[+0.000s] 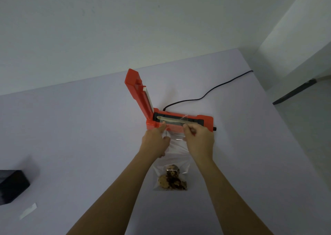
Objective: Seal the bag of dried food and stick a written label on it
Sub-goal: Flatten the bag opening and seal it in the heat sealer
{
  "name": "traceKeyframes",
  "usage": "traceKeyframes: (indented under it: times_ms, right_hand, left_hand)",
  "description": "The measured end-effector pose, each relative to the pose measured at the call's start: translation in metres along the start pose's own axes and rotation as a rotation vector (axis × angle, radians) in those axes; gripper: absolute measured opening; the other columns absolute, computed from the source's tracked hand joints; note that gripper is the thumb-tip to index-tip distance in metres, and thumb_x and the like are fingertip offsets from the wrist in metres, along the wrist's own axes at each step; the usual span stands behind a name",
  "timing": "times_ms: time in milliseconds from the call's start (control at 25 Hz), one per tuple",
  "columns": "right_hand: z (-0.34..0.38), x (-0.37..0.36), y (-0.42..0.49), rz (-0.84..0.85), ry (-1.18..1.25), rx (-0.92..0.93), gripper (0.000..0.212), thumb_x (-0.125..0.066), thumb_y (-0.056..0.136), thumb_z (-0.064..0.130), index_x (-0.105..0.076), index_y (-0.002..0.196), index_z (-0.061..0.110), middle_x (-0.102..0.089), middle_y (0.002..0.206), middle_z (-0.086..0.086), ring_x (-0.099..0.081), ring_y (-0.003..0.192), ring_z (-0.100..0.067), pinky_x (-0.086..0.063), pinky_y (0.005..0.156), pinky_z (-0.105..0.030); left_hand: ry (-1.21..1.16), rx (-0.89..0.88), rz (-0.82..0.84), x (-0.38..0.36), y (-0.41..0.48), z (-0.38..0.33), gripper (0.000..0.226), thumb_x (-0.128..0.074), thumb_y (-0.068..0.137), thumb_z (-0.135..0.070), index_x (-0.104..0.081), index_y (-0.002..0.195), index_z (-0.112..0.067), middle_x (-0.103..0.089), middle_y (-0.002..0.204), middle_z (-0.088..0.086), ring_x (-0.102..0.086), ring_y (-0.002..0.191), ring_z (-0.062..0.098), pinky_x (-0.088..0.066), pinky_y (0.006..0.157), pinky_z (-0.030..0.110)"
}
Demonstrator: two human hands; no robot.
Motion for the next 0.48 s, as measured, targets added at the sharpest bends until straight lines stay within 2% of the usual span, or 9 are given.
traceKeyframes:
  times_ms: [200, 240, 360, 400, 480]
  right_hand:
    - [0.002, -0.001, -0.008, -0.025, -0.014, 0.083, 0.019, -0.057, 0.09, 0.027, -0.071, 0.093, 0.014, -0.067, 0.071, 0.008, -0.059, 0.061, 0.001, -0.044, 0.056, -0.008]
    - [0.0, -0.002, -0.008, -0.027, 0.0, 0.068, 0.018, -0.058, 0.09, 0.028, -0.07, 0.093, 0.015, -0.066, 0.072, 0.009, -0.059, 0.063, 0.002, -0.046, 0.058, -0.009]
    - [-0.008, -0.01, -0.003, 0.074, 0.153, -0.099, 0.02, -0.06, 0.087, 0.037, -0.066, 0.096, 0.02, -0.069, 0.087, 0.009, -0.066, 0.077, -0.005, -0.057, 0.069, -0.027]
    - [-0.009, -0.012, 0.0, 0.103, 0.182, -0.136, 0.022, -0.06, 0.087, 0.038, -0.066, 0.098, 0.021, -0.069, 0.09, 0.008, -0.068, 0.077, -0.008, -0.058, 0.069, -0.03]
    - [-0.008, -0.013, 0.003, 0.101, 0.116, -0.113, 0.022, -0.057, 0.089, 0.035, -0.068, 0.098, 0.018, -0.069, 0.082, 0.007, -0.067, 0.067, -0.006, -0.058, 0.063, -0.029]
  left_hand:
    - [-0.03, 0.004, -0.013, -0.001, -0.002, 0.005, 0.056, -0.05, 0.092, -0.02, -0.032, 0.144, -0.029, -0.059, 0.07, 0.0, -0.068, 0.052, 0.02, -0.059, 0.052, 0.028]
    - [-0.034, 0.005, -0.016, -0.002, -0.002, 0.006, 0.057, -0.05, 0.092, -0.02, -0.031, 0.144, -0.029, -0.059, 0.069, 0.0, -0.067, 0.052, 0.02, -0.059, 0.052, 0.027]
    - [-0.055, -0.016, -0.015, -0.001, -0.002, 0.006, 0.057, -0.05, 0.092, -0.019, -0.03, 0.145, -0.028, -0.062, 0.078, 0.003, -0.066, 0.05, 0.017, -0.057, 0.049, 0.023]
    - [-0.059, -0.037, -0.024, 0.0, -0.003, 0.006, 0.056, -0.048, 0.093, -0.018, -0.03, 0.145, -0.027, -0.063, 0.086, 0.006, -0.066, 0.051, 0.018, -0.056, 0.048, 0.022]
    - [-0.077, -0.084, -0.077, 0.003, -0.006, 0.01, 0.053, -0.046, 0.094, -0.016, -0.032, 0.144, -0.026, -0.064, 0.099, 0.013, -0.067, 0.053, 0.022, -0.057, 0.05, 0.022]
Point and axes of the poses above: each hand's wrist, its own y-axis towards the middle knuckle, its own x-axis out of the back of the hand, z = x × y, the point moved 3 cm from there along y, towards the middle knuckle
